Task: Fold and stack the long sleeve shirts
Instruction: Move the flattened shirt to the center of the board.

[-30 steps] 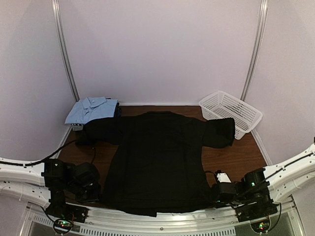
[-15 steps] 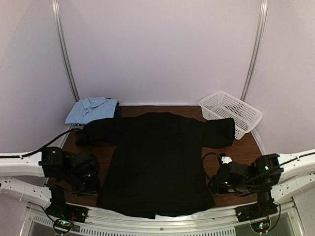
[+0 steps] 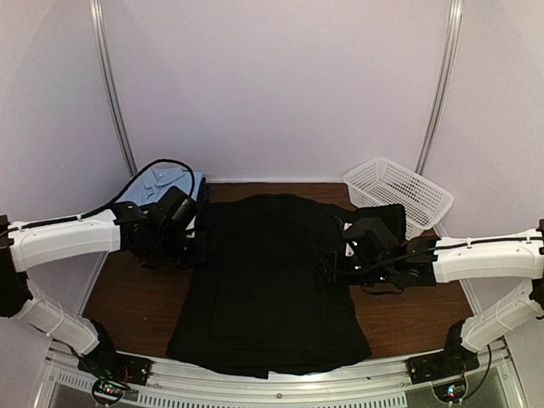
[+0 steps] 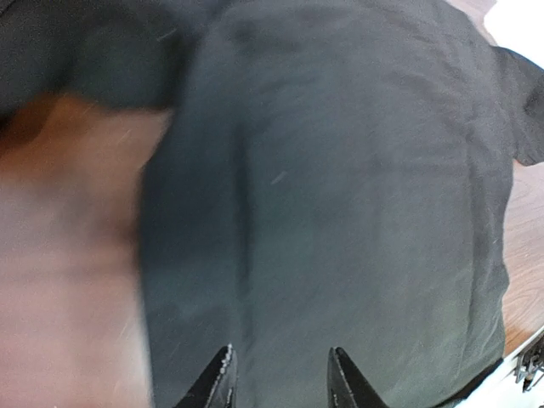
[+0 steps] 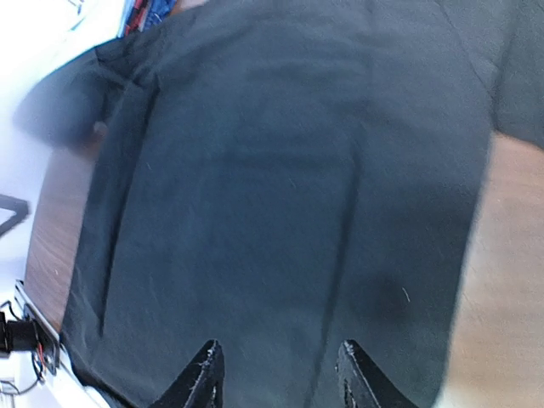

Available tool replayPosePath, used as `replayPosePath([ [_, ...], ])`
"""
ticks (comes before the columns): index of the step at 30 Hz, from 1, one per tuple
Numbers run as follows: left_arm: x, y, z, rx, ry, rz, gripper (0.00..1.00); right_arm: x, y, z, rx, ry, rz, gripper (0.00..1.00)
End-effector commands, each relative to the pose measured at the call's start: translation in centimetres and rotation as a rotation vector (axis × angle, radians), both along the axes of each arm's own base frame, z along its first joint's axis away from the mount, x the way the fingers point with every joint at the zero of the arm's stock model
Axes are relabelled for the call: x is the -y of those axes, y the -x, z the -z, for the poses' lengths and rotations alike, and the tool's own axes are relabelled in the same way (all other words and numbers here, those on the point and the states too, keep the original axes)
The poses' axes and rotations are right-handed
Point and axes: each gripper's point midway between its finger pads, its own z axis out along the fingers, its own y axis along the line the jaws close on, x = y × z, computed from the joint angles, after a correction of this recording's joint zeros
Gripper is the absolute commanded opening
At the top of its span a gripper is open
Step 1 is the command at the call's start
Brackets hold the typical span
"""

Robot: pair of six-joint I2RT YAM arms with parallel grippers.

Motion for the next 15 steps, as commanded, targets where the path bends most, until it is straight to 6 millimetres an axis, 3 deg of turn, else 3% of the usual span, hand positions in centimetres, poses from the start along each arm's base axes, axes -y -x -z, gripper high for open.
replayPosePath([
  [1,5.8,-4.9,-1.3,0.139,0.094,0.141,0.37,-3.3,-3.1,-1.4,0.076,-0.115,-0.064,0.47],
  [5,6.9,-6.6,2.7,0.088,0.077,0.167,0.37,-4.3,-4.7,0.8,0.047,-0.121,-0.068,0.47],
  [15,8.5,-6.7,7.9,0.006,0.090,0.203,0.37,-3.3,-5.6,8.6,-0.098,-0.130,-0.030,0.48],
])
